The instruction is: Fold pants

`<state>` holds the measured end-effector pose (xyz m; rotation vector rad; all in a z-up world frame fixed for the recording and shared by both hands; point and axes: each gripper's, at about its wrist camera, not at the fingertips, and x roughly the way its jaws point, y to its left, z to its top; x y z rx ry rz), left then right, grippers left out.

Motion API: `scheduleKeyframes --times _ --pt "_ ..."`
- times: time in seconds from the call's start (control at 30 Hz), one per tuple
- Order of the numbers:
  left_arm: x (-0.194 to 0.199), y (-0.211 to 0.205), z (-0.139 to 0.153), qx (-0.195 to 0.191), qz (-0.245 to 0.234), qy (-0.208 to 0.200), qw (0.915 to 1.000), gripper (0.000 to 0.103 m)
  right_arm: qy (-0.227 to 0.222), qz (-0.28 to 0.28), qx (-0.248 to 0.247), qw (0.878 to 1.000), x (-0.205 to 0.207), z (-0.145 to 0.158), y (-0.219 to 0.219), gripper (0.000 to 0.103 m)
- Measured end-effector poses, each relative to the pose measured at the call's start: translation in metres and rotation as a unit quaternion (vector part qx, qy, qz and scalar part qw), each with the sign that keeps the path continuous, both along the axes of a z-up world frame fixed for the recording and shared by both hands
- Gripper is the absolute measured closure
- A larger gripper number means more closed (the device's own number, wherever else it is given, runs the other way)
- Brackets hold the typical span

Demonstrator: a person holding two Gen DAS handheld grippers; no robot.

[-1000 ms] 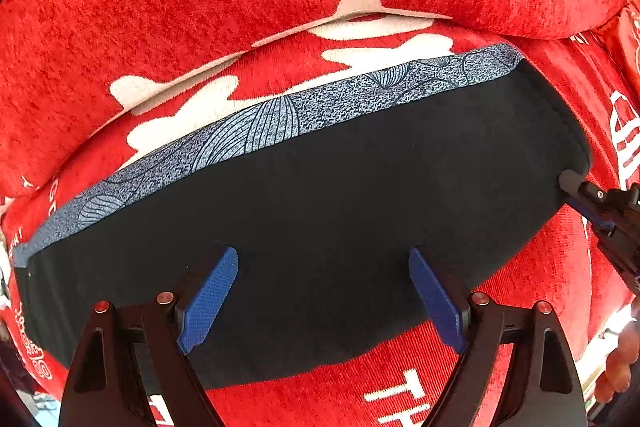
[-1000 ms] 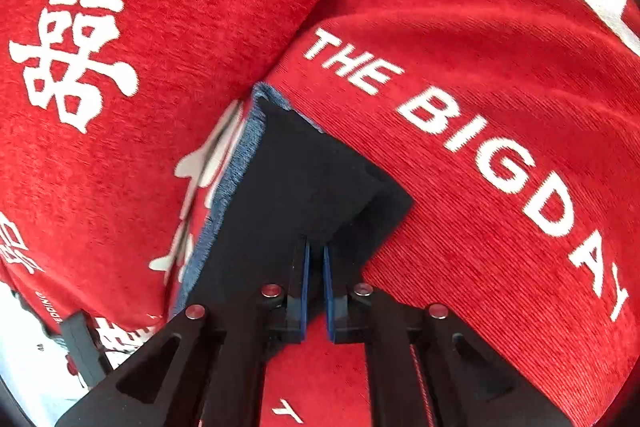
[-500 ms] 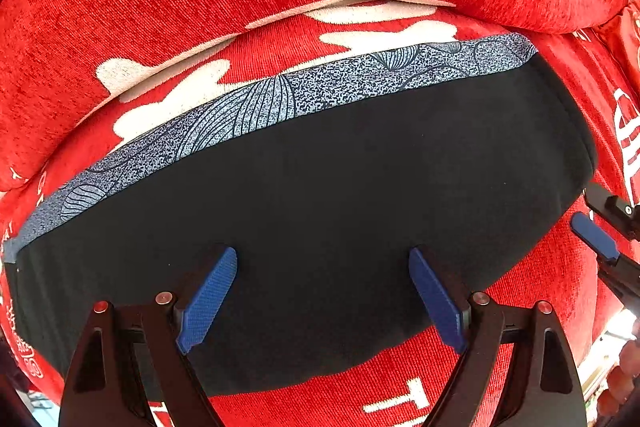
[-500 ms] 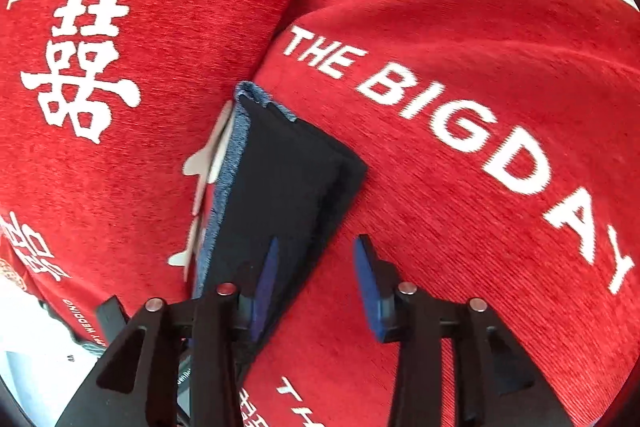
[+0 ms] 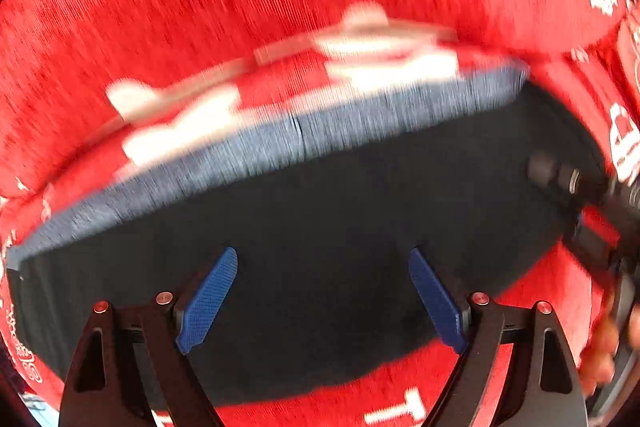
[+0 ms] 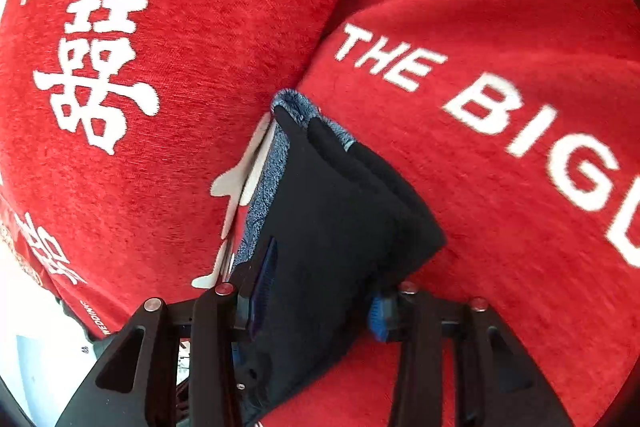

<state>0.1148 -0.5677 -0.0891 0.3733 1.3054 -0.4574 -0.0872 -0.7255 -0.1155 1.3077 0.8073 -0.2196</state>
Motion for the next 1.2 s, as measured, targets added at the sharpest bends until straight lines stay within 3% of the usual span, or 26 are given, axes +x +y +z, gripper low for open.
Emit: scheduleKeyframes --times 0.1,0.2,0.3,0.43,0.53,0.67,0.77,0.93,1.07,1.13,1.17,1.2 --pt "0.025 -0.013 0.0 0.003 0.02 -0.017 0.9996 0.014 -0.019 0.015 -0.014 1.0 0.001 0.014 0.004 0.09" --pt "0.041 -0.026 -0.024 0.02 0.033 -0.012 0.9992 0.014 -0.04 0.032 -0.024 0.998 0.005 0.029 0.01 0.09" --pt "0.041 -0.027 -0.039 0.013 0.032 -0.035 0.9988 0.007 -0.056 0.045 -0.032 0.997 0.013 0.041 0.017 0.09" --pt "0.047 -0.016 -0.03 0.001 0.036 -0.002 0.9993 0.008 -0.064 0.068 -0.063 0.994 0.027 0.063 0.03 0.09" --pt "0.043 0.002 -0.012 -0.01 0.036 -0.011 0.9992 0.008 -0.067 0.091 -0.095 0.989 0.035 0.084 0.043 0.09" --pt "0.036 0.05 0.01 -0.028 0.043 -0.019 0.9985 0.008 -0.056 0.148 -0.178 0.971 0.046 0.123 0.073 0.09" --pt "0.039 0.104 0.016 -0.028 0.058 -0.018 0.9978 0.008 -0.044 0.2 -0.256 0.945 0.062 0.152 0.116 0.09" --pt "0.044 0.187 0.025 -0.017 0.095 -0.014 0.9952 0.008 -0.019 0.275 -0.344 0.897 0.085 0.164 0.203 0.089" --pt "0.071 0.268 0.018 0.002 0.124 -0.017 0.9921 0.008 0.033 0.336 -0.382 0.861 0.115 0.123 0.3 0.087" --pt "0.078 0.306 0.009 0.012 0.145 -0.003 0.9893 0.008 0.061 0.359 -0.389 0.847 0.123 0.094 0.334 0.077" --pt "0.079 0.317 0.009 0.012 0.151 0.001 0.9885 0.008 0.083 0.379 -0.398 0.832 0.127 0.075 0.355 0.075" --pt "0.082 0.331 0.006 0.013 0.158 0.006 0.9873 0.008 0.114 0.399 -0.424 0.805 0.132 0.055 0.38 0.073"
